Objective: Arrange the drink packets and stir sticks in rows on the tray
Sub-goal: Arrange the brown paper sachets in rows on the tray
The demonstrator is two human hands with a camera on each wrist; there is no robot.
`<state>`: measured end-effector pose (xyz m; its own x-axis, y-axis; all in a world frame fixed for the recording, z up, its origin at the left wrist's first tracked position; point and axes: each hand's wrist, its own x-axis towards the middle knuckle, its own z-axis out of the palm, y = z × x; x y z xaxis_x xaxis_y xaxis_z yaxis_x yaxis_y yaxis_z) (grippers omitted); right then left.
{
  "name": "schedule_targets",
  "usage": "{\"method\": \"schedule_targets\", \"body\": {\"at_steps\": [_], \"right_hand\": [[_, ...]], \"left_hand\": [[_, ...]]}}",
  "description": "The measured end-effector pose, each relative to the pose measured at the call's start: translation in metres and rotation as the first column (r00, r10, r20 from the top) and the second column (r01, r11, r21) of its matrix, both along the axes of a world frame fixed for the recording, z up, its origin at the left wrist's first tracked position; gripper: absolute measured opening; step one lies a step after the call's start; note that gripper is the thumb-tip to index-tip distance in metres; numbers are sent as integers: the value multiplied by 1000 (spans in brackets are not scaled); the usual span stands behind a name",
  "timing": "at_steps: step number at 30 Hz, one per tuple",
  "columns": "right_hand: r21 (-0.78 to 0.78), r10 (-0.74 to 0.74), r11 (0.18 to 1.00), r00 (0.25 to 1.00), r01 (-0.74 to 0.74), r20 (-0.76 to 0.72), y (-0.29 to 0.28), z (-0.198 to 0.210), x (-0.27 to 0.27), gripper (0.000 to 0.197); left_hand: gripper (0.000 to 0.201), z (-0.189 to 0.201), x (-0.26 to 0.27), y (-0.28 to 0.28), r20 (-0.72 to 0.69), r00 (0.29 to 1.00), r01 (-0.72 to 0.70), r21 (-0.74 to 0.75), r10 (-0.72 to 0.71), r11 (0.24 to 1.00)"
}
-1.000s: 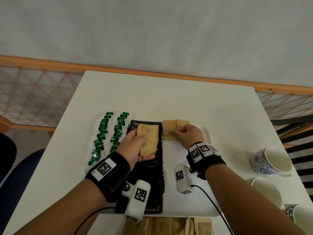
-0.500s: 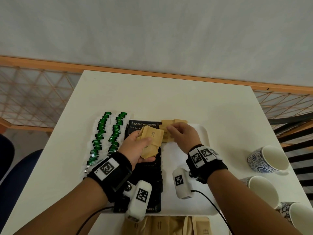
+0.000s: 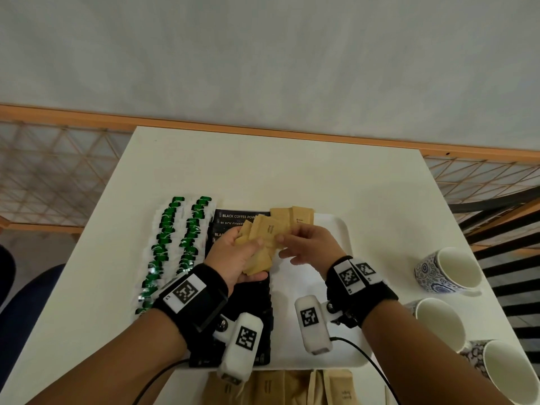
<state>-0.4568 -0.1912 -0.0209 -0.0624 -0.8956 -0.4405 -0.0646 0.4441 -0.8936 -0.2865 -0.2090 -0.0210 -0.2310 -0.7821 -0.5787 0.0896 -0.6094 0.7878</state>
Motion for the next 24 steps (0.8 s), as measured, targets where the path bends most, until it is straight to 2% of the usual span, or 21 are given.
{"method": "schedule_targets", "body": {"at_steps": [3,4,6,10,12,17,24], "right_hand": [[-25,-259,963,942,270,212,-3,1,-8,4],[-42,-321,940,923,337,213,-5,1,-12,4],[-85,-388,913,914,399,119,-8,-1,-24,11],[-115,-319,946,935,303,-156,-14,-12,-40,23],[-126,-280,958,930,257,-236,-17,-18,-42,22],[-141,-269,962,898,233,-348,-28,-32,-45,21],[-188,-296,953,849,235,-438,-34,-37,-46,19]], "left_hand": [[17,0,-1,3,3,999,33,20,-33,999],[17,0,0,3,-8,1000,30,28,-30,999],[23,1,1,1,-37,999,28,46,-26,999],[32,2,2,-3,-87,996,23,66,-17,998],[31,1,3,-4,-94,996,17,54,-12,998],[24,-3,6,-5,-56,998,32,23,-31,999],[25,-7,6,-6,-54,997,54,25,-52,998]]}}
